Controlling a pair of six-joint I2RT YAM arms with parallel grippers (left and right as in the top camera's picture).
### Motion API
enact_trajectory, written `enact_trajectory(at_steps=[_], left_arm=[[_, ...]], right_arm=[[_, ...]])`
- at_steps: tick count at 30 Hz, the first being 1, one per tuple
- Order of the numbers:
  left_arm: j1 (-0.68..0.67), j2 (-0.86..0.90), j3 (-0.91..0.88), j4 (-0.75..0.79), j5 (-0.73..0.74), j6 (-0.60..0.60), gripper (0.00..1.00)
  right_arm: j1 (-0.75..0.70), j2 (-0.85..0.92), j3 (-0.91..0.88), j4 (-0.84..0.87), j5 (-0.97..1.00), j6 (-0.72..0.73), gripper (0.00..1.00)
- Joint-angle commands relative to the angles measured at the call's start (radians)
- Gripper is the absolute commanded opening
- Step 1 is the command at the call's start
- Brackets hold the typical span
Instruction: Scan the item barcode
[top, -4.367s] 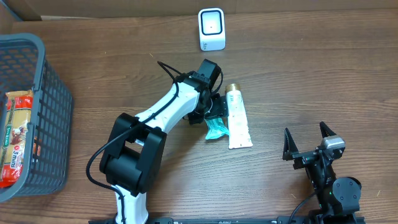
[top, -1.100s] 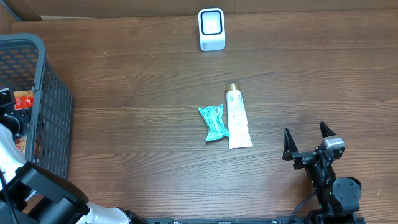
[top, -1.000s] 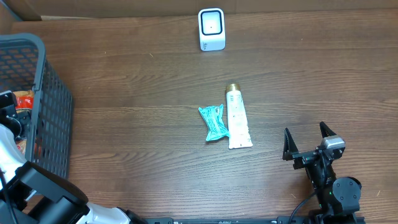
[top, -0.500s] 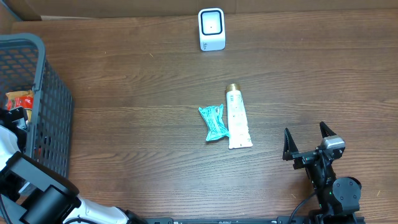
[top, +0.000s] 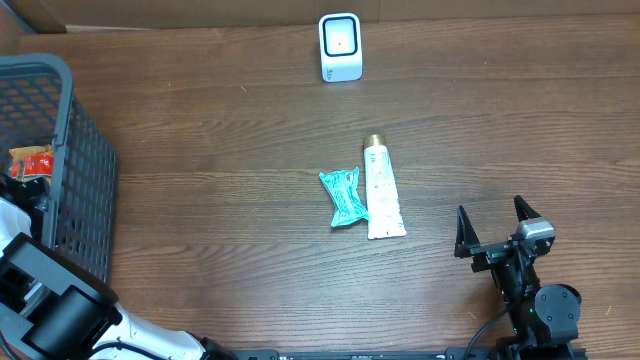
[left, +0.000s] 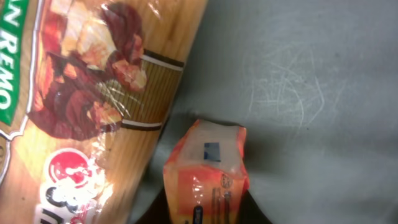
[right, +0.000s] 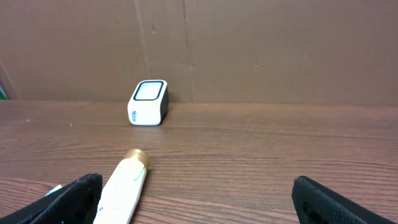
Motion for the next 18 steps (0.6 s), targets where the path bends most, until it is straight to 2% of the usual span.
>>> enact_trajectory(at_steps=[1, 4, 8, 13, 18], left_arm=[[0.002, 0.003, 0.000, 0.006, -0.005, 0.001, 0.04], [0.002, -0.011, 0.011, -0.001, -0.005, -0.009, 0.04], [0.002, -0.053, 0.077, -0.021, 0.006, -0.114, 0.04], [0.001, -0.129, 0.286, -0.154, 0.060, -0.211, 0.04], [-0.010, -0.219, 0.502, -0.303, 0.201, -0.347, 0.04]], right_arm=[[0.004, -0.012, -0.011, 0.005, 0.006, 0.003, 1.00], [0.004, -0.012, -0.011, 0.005, 0.006, 0.003, 1.00], [0.004, -0.012, -0.011, 0.005, 0.006, 0.003, 1.00], [0.004, -0.012, -0.011, 0.005, 0.006, 0.003, 1.00], [0.004, -0.012, -0.011, 0.005, 0.006, 0.003, 1.00]])
